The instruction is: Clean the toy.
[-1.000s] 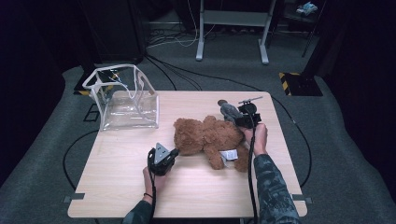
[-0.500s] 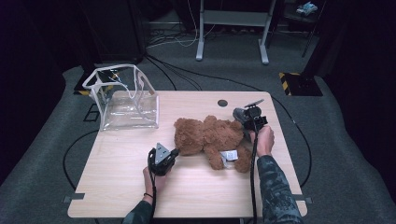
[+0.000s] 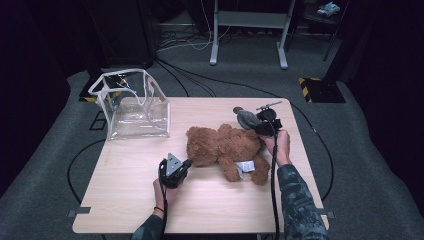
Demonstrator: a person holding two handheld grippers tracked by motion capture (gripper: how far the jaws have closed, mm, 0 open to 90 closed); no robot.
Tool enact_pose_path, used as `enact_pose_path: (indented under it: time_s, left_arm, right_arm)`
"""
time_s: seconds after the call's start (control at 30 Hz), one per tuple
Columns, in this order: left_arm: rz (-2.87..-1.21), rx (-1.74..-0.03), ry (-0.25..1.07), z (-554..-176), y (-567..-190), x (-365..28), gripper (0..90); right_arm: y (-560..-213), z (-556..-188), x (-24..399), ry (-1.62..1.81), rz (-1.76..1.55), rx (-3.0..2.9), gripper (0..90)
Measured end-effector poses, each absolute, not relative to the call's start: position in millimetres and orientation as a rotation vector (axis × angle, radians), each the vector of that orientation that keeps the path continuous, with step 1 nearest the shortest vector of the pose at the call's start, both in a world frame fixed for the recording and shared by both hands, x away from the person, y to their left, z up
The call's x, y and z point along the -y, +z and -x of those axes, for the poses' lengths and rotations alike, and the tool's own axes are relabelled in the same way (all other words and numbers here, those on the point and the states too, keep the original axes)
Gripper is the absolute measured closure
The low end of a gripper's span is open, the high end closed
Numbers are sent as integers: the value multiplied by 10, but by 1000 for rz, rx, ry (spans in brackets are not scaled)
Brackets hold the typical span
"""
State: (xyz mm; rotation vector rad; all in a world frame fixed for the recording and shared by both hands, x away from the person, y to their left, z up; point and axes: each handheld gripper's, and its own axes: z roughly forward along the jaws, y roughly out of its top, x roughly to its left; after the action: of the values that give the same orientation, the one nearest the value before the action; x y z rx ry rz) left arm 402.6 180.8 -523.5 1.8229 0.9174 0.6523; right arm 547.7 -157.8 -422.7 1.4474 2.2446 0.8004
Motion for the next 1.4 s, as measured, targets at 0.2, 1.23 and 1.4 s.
enact_pose_path:
  time_s: [0.2, 1.23, 1.4]
  left_arm:
    - [-1827, -921, 652, -4025, -5233, -1808, 889]
    - [-1828, -920, 660, -4020, -5237, -1794, 889]
    - [-1823, -923, 665, -4024, -5237, -1799, 888]
  right_arm:
    - [-4364, -5544, 1526, 748, -1468, -2270, 769]
    - [-4199, -5184, 2020, 811, -1604, -2153, 766]
    - [-4326, -5160, 1788, 750, -1547, -2236, 766]
